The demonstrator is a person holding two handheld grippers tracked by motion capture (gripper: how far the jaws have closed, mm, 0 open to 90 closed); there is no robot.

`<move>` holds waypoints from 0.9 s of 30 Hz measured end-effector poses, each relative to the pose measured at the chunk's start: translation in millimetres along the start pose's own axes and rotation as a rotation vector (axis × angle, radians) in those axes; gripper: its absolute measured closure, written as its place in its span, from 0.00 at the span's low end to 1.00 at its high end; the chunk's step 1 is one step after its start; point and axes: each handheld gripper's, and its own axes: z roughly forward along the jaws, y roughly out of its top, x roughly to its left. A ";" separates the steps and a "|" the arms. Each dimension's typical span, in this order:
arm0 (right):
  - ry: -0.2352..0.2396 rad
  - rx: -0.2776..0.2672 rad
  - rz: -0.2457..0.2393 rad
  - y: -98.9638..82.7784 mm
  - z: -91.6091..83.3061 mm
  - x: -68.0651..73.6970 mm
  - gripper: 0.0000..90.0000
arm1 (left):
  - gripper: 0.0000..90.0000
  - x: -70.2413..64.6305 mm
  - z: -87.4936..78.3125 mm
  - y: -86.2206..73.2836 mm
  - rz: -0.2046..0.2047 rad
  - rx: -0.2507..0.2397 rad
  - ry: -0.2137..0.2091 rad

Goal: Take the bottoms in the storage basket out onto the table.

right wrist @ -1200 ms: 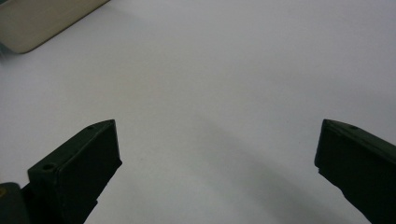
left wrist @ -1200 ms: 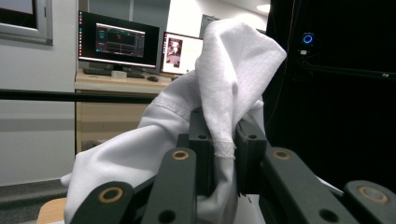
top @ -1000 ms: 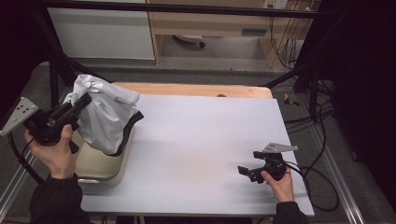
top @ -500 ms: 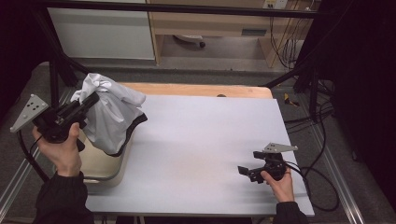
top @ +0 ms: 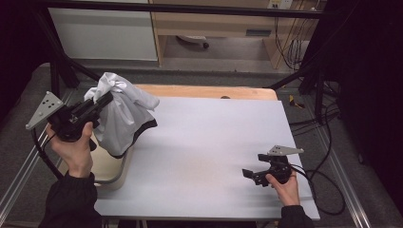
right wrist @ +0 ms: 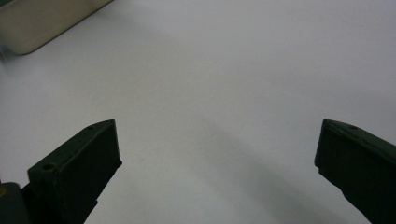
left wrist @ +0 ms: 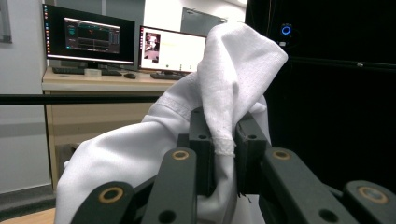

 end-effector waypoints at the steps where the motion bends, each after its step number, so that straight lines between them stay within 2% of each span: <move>1: 0.000 0.000 0.000 0.0 -0.1 0.0 0.01 | 0.88 -0.5 0.8 0.2 0.000 0.002 -0.003; 27: 0.002 -0.001 0.003 0.2 -0.4 0.1 0.01 | 0.88 -23.8 26.4 -1.6 -0.006 0.009 -0.067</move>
